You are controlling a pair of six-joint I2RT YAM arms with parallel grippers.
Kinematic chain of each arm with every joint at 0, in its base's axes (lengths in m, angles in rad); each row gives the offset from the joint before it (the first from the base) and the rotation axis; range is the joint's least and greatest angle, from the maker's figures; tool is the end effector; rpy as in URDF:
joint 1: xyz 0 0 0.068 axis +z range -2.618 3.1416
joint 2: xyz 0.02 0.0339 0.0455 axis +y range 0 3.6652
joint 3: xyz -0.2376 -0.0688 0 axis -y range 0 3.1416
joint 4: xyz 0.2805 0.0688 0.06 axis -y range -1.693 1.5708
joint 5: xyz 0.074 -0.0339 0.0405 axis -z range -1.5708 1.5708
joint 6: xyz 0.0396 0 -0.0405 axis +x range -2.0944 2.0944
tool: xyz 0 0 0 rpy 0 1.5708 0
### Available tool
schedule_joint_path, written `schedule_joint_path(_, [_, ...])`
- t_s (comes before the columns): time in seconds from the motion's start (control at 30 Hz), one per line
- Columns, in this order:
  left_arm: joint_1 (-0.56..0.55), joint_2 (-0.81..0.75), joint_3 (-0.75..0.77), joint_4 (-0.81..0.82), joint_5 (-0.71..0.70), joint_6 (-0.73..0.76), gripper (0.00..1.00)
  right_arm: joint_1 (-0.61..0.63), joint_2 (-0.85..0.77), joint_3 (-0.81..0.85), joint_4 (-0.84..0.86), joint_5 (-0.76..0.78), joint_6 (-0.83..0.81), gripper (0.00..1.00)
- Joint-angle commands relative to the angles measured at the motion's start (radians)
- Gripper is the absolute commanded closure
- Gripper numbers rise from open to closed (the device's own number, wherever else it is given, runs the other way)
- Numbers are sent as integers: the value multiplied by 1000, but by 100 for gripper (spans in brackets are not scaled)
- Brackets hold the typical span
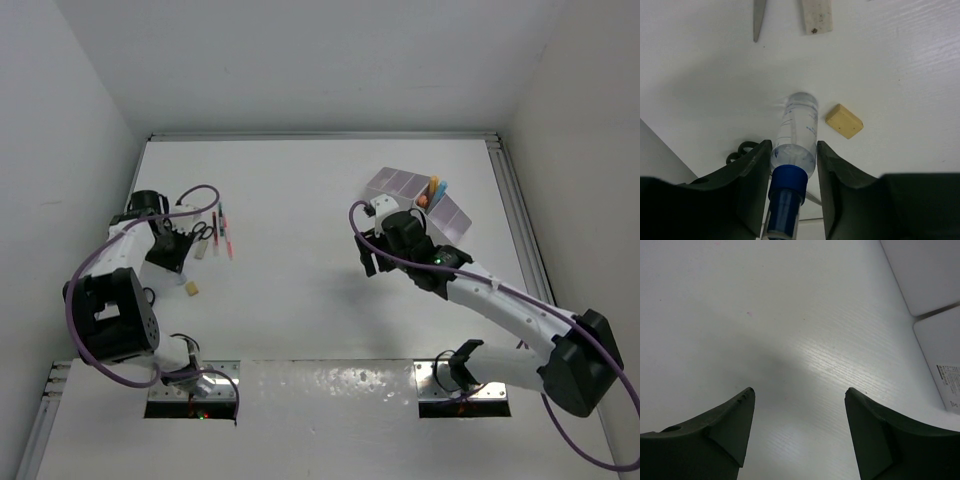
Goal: Sort the stationery into containers
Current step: Pick up the stationery from the center of the board.
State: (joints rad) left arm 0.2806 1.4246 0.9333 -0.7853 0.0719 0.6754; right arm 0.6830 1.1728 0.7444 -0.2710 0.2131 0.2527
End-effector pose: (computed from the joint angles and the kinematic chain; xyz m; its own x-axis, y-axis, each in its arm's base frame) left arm 0.2832 0.0787 0.1605 -0.8779 0.3960 -0.2693 0.3750 0.9182 0.1276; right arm 0.2335 0.1792 0.1980 -0.6063 -0.1783 -0.7750 -0.3509 0.9345 0.0595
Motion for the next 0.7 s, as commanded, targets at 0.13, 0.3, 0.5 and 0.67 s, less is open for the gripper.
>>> schedule_joint_path(0.13, [-15, 11, 28, 12, 17, -3, 97, 0, -51, 24, -16, 58, -16, 28])
schedule_joint_path(0.3, [-21, 2, 140, -73, 48, -32, 100, -11, -88, 27, -31, 80, -18, 28])
schedule_joint_path(0.5, [-145, 85, 557, -233, 132, -103, 100, -88, -151, 53, -99, 88, -3, 27])
schedule_joint_path(0.67, [-415, 308, 968, -275, 140, -161, 100, -183, -217, 62, -198, 129, 19, 27])
